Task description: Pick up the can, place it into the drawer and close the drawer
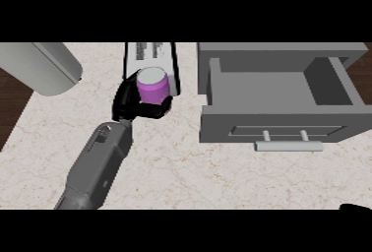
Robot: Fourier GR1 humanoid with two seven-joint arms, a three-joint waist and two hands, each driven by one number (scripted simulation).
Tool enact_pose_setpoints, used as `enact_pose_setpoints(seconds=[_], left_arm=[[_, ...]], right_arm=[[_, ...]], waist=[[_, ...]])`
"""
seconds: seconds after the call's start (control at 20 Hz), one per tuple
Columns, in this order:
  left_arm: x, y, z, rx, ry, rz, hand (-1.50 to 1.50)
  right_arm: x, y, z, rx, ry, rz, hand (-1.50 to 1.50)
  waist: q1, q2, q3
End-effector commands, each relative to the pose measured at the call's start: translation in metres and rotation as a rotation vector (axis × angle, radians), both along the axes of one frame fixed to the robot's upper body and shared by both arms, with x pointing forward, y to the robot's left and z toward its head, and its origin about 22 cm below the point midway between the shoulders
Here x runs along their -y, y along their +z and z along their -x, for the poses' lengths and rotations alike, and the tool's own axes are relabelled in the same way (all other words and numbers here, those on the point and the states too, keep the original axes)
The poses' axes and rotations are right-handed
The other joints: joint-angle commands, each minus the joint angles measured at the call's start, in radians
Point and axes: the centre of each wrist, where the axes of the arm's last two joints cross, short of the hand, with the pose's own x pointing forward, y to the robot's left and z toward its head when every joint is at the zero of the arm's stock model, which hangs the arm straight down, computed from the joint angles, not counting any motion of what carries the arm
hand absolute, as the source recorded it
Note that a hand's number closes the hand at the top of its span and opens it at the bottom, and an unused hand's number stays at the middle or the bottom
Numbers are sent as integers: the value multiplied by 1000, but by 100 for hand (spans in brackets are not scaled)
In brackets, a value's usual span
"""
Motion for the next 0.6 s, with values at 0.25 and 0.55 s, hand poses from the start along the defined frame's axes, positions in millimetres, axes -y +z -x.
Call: enact_pose_setpoints(seconds=[0.25,0.55], left_arm=[[60,115,-23,40,-78,4,150],[95,171,-23,57,-89,-35,150]], right_arm=[[-7,11,-14,16,-19,4,-150],[-16,-6,-8,-5,5,15,-150]], waist=[[1,2,-1],[-6,2,0]])
